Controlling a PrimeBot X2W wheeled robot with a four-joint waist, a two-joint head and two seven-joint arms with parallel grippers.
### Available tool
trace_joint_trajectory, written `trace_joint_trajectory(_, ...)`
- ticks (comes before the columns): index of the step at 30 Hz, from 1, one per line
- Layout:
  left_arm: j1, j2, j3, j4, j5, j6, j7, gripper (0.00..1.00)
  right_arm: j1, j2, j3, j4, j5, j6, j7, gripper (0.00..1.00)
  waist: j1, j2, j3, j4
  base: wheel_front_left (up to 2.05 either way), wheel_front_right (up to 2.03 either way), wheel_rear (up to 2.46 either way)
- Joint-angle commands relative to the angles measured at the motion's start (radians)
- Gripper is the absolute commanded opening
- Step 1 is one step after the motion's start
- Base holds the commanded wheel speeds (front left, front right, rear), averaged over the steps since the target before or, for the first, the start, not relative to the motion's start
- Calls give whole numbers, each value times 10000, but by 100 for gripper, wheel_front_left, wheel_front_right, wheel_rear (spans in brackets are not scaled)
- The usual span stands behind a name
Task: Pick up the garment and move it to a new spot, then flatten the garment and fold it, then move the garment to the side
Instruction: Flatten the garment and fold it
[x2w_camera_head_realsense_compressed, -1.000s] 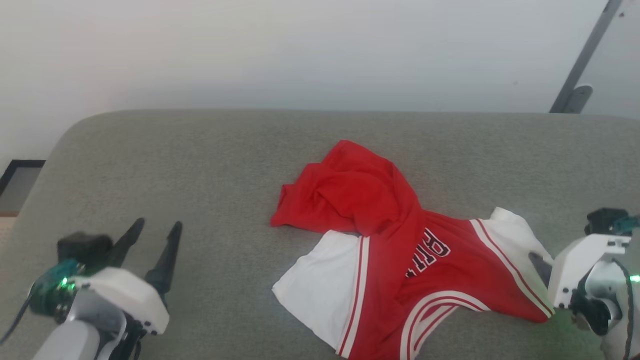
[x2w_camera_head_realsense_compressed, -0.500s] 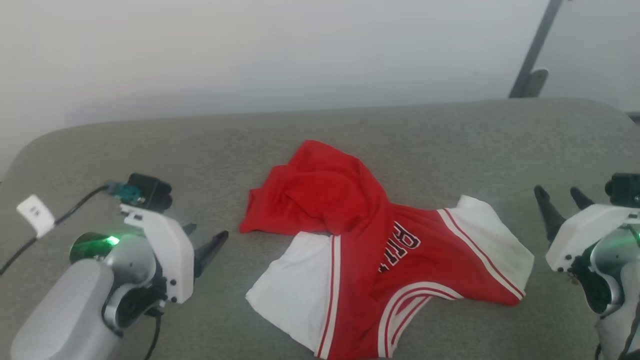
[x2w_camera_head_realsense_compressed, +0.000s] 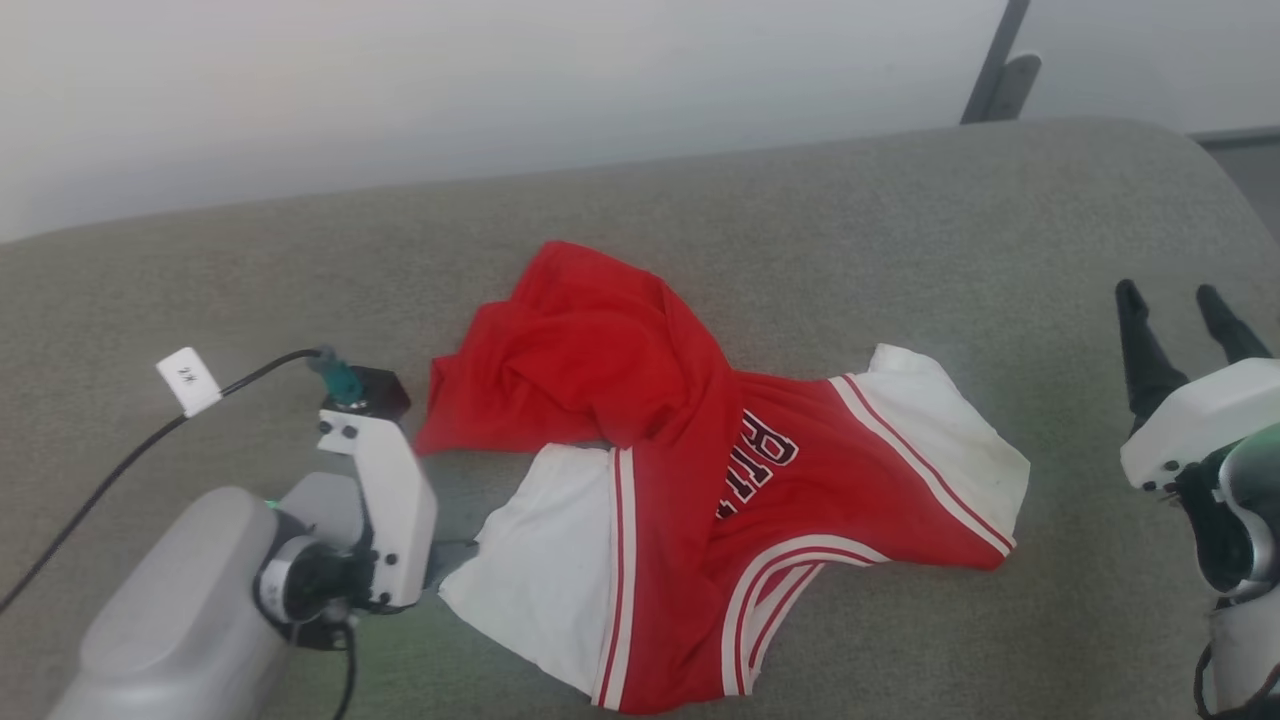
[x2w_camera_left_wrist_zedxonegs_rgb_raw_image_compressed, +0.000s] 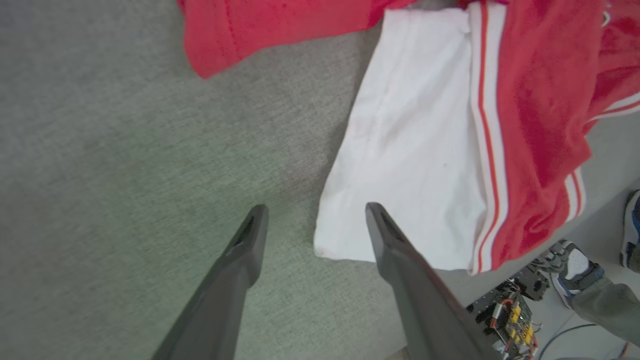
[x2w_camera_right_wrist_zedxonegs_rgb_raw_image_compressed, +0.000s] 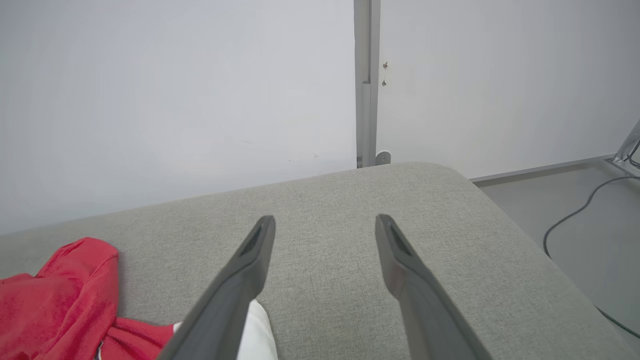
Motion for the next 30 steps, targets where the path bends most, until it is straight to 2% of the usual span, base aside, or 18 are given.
trace_joint_trajectory(1, -223, -163, -57, 140, -95, 73, 225, 100, 15, 56, -90, -194, -118, -14, -64, 100, 0, 0, 156, -107, 0, 0, 0)
trace_joint_trajectory(6, -327, -415, -263, 394, -219, 154, 635, 100, 5, 210, -272, -491, -237, -14, 63, 100, 0, 0, 356, -207, 0, 0, 0)
trace_joint_trajectory(18, -158, -320, -543, 1548, 69, 161, 560, 100, -54, 381, -389, -776, -238, -14, 290, 100, 0, 0, 590, -267, 0, 0, 0)
trace_joint_trajectory(19, -144, -365, -536, 1692, 26, 138, 550, 45, -59, 375, -407, -787, -222, -14, 300, 100, 0, 0, 600, -261, 0, 0, 0)
trace_joint_trajectory(20, -146, -443, -517, 1828, -56, 152, 553, 0, -61, 378, -422, -803, -220, -14, 308, 100, 0, 0, 607, -252, 0, 0, 0)
trace_joint_trajectory(24, -191, -664, -494, 2154, -217, 66, 488, 0, -62, 361, -553, -873, -211, -14, 334, 100, 0, 0, 625, -187, 0, 0, 0)
trace_joint_trajectory(30, -667, -132, -243, 2473, 112, 130, -102, 0, 98, 323, -722, -921, -154, -14, 262, 100, 0, 0, 539, -47, 0, 0, 0)
